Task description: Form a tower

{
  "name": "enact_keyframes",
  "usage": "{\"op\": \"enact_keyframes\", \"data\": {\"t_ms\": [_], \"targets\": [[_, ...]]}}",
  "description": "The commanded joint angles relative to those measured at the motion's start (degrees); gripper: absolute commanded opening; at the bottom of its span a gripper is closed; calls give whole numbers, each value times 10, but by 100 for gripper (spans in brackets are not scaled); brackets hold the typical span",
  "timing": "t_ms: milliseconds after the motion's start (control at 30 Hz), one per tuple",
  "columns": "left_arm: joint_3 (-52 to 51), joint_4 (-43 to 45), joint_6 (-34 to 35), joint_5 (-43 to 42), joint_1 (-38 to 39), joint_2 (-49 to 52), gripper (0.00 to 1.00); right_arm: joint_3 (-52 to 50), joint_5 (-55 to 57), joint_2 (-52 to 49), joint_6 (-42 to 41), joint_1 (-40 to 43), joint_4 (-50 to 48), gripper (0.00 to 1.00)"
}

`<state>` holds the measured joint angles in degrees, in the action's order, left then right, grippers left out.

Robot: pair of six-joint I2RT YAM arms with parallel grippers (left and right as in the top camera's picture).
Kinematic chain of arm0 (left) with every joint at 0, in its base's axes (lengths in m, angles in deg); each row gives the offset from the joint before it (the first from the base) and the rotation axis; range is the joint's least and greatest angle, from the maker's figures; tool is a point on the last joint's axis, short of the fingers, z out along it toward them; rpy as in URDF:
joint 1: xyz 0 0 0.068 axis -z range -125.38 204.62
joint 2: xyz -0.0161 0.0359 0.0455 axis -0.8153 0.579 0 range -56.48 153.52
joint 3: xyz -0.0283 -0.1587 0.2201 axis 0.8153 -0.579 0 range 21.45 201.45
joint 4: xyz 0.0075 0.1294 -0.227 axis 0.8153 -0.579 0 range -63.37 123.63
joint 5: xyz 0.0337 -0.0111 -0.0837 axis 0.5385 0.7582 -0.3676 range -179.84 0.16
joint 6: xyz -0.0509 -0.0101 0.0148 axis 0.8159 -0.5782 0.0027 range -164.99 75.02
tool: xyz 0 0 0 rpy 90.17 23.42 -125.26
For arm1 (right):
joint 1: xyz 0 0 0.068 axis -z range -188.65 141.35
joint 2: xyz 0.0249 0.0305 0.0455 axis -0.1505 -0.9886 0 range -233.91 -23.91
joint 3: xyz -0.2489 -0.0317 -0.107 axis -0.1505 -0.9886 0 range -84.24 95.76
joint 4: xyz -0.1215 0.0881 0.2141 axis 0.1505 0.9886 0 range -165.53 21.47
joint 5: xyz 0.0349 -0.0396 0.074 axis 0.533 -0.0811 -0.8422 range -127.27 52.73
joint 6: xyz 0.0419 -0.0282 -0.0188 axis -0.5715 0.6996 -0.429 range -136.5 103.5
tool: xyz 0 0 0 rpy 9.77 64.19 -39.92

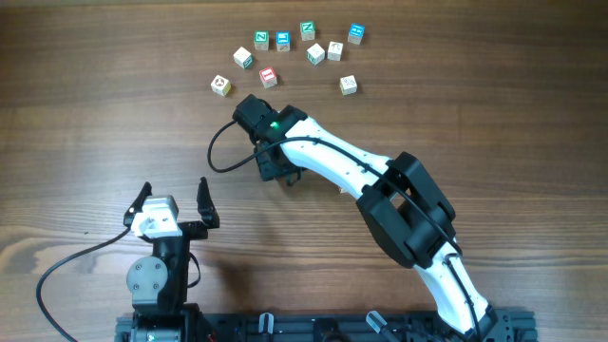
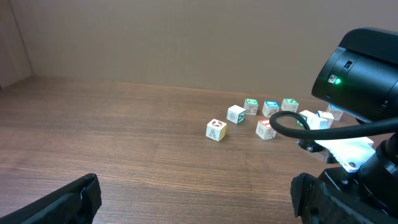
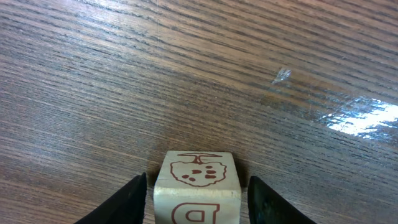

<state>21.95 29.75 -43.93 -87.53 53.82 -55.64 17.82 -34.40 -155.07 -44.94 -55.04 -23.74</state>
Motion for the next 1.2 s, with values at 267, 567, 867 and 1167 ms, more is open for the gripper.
{"op": "enact_keyframes", "data": {"t_ms": [267,567,867,1167], "targets": [[-2,0,-10,8,-3,-3,100,12,14,28,0,3,-3,53],[-2,0,-10,8,-3,-3,100,17,16,37,1,3,-3,49],[-2,0,-10,8,-3,-3,100,15,18,37,12,3,14,43],[-2,0,-11,7,-3,-3,100,13,18,37,13,3,8,38]]}}
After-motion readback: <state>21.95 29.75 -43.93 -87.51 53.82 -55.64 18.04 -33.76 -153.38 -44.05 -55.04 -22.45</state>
